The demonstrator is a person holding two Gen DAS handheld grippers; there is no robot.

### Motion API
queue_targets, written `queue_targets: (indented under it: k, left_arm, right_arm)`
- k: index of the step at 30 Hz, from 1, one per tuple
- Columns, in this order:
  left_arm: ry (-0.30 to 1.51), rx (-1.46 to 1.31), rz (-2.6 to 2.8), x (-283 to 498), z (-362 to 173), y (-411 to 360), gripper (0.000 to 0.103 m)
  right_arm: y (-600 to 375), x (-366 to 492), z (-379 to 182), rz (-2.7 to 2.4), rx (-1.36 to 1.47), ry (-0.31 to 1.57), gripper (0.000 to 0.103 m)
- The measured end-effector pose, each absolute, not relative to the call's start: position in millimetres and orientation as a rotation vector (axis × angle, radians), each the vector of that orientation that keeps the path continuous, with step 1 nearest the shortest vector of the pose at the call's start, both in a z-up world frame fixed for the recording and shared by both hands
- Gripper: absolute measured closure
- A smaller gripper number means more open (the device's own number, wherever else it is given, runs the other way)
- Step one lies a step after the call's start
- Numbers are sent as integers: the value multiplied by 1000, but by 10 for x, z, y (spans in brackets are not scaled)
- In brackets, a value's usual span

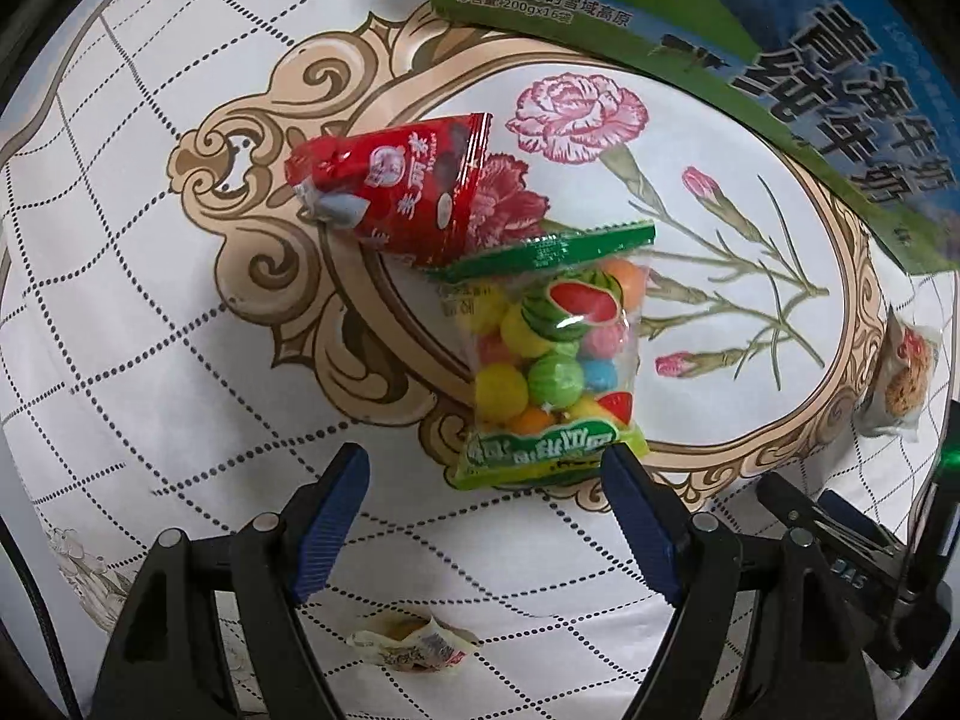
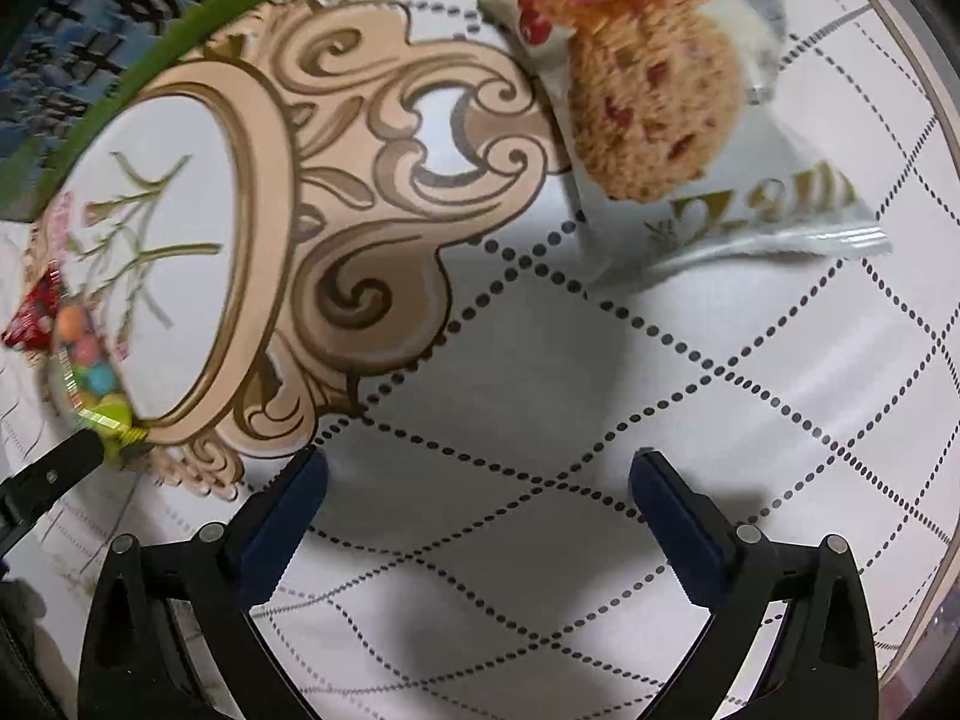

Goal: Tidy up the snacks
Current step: 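Grasp the candy bag with the left tool while the right tool grasps the cookie packet, then carry both packets into the box and open both tools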

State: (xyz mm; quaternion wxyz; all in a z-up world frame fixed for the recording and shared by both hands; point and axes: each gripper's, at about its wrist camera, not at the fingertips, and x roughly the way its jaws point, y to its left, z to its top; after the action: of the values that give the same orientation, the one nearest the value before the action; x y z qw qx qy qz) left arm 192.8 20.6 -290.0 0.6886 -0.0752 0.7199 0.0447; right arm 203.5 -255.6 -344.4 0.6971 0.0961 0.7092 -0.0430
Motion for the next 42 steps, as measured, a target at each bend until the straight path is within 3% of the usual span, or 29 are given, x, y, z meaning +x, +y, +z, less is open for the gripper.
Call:
queue_targets:
  k: [6,8,13,18,19,21,22,23,25,29,37,42]
  left_arm:
    - [1630,-192,84,2070,-2925,132,24]
    - [1625,-206,81,2117,-2914,128,24]
    - [1624,-270,79,2255,-2887,204,24]
    - [1653,-279,60,2474,-3032,211,25]
    - [1649,-274,53,2498,-3048,203,26]
    - [1634,-247,49,2533,-3043,162,43]
    - [1629,-226,46,2544,-3039,136,46]
    - [1622,-214,37,2552,-3028,103,53]
    - [1616,-194,22,2545,-2995,14,54]
    - [1605,-134,-30,2456,-2938,-242,54]
    - [1596,24,-108,2379,-3104,-590,52]
    - [1608,13,-135,2455,-3217,-578,48]
  right_arm:
    - [-2512,2126,-3498,-52,181,1647,0]
    - [-2543,2087,-3214,-27,170,1563,12]
    - [-2823,2101,-2528,-82,190,1340,13]
    - [-3013,2412,-2592,-112,200,1335,13]
    - [-3014,2456,-2635,-115,196,1347,13]
    - [-2992,2575,-2743,-105,189,1375,13]
    - [-2974,2605,-2787,-105,183,1385,14]
    - [-2955,2632,-2826,-107,171,1392,21]
    - [-2878,2672,-2887,-102,163,1414,37]
    - [-2680,2432,-2920,-53,165,1438,44]
    - [-2218,1923,-3099,62,206,1523,47]
    - [-2239,1756,-3168,43,271,1542,39]
